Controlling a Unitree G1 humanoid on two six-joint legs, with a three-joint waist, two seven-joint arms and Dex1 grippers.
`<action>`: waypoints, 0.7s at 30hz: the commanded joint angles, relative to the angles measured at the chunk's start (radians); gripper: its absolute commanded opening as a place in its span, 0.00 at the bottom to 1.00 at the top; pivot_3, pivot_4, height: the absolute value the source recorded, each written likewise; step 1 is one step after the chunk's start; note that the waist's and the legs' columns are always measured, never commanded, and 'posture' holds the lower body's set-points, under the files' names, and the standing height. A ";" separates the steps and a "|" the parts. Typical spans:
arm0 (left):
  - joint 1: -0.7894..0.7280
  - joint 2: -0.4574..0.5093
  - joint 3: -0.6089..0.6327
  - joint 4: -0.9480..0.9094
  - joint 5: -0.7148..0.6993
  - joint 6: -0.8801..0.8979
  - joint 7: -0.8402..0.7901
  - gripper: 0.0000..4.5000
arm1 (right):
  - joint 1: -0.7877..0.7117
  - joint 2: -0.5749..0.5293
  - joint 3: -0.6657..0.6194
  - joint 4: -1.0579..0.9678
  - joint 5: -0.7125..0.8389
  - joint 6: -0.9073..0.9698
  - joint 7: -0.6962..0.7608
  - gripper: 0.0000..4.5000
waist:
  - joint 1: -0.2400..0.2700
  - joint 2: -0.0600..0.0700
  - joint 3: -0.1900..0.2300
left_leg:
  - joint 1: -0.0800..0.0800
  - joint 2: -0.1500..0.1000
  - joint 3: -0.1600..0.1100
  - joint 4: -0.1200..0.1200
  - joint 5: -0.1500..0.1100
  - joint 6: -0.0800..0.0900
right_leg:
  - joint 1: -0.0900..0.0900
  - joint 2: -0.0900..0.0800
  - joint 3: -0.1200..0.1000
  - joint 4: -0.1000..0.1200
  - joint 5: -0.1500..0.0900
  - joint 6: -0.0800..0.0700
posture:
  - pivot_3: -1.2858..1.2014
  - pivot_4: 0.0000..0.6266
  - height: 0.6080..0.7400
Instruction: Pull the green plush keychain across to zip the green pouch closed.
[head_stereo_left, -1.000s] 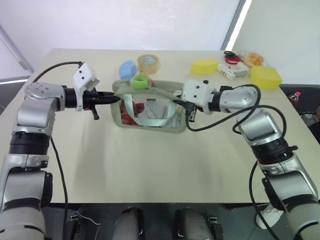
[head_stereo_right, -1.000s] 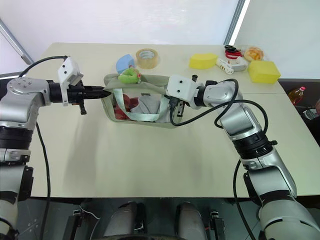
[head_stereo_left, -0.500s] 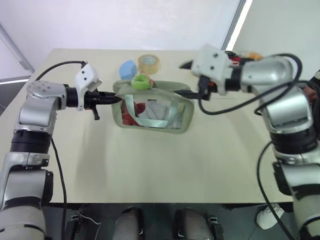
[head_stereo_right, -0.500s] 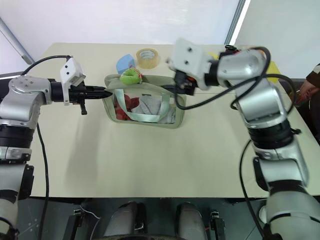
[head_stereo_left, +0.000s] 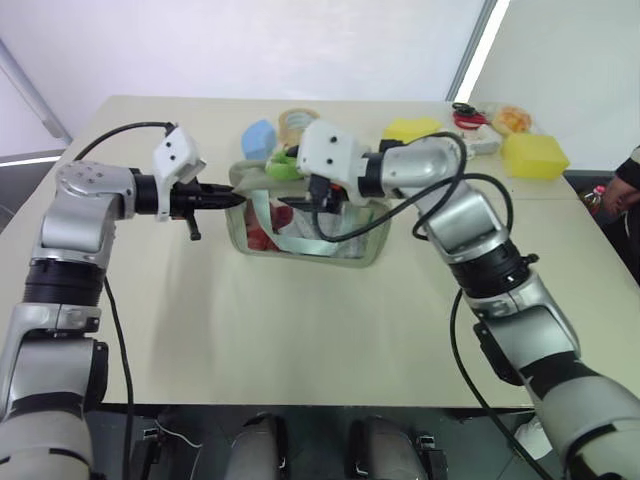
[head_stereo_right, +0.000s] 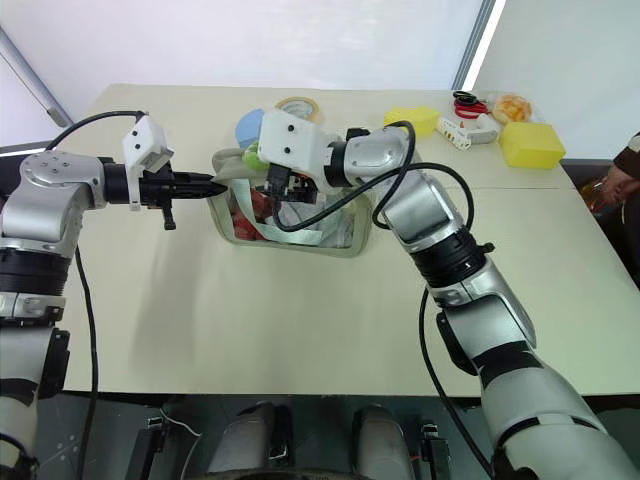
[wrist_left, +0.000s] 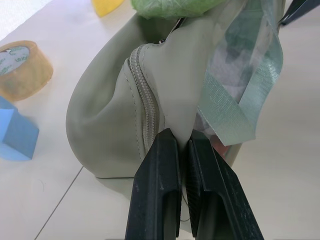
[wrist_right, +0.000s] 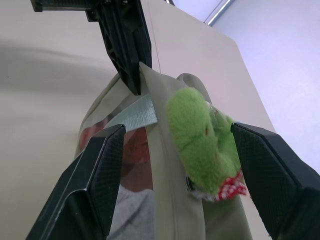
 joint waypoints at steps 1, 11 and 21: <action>0.003 -0.005 -0.003 -0.033 -0.009 0.010 -0.008 0.00 | -0.042 0.019 -0.030 0.010 0.004 -0.031 -0.010 0.66 | 0.000 0.000 0.000 | 0.000 0.000 0.000 0.000 0.000 0.000 | 0.000 0.000 0.000 0.000 0.000 0.000 | 0.52 0.24 1.00; 0.002 -0.010 -0.007 -0.018 -0.006 0.003 -0.010 0.00 | -0.070 0.000 -0.106 -0.016 0.051 0.039 0.001 0.01 | 0.000 0.000 0.000 | 0.000 0.000 0.000 0.000 0.000 0.000 | 0.000 0.000 0.000 0.000 0.000 0.000 | 0.52 0.24 1.00; 0.009 -0.011 -0.011 -0.001 0.004 -0.009 -0.020 0.00 | 0.040 -0.354 -0.189 -0.139 -0.038 0.082 0.012 0.01 | 0.009 0.000 0.000 | 0.000 0.000 0.000 0.000 0.000 0.000 | 0.001 0.000 0.000 -0.001 0.000 0.000 | 0.52 0.24 1.00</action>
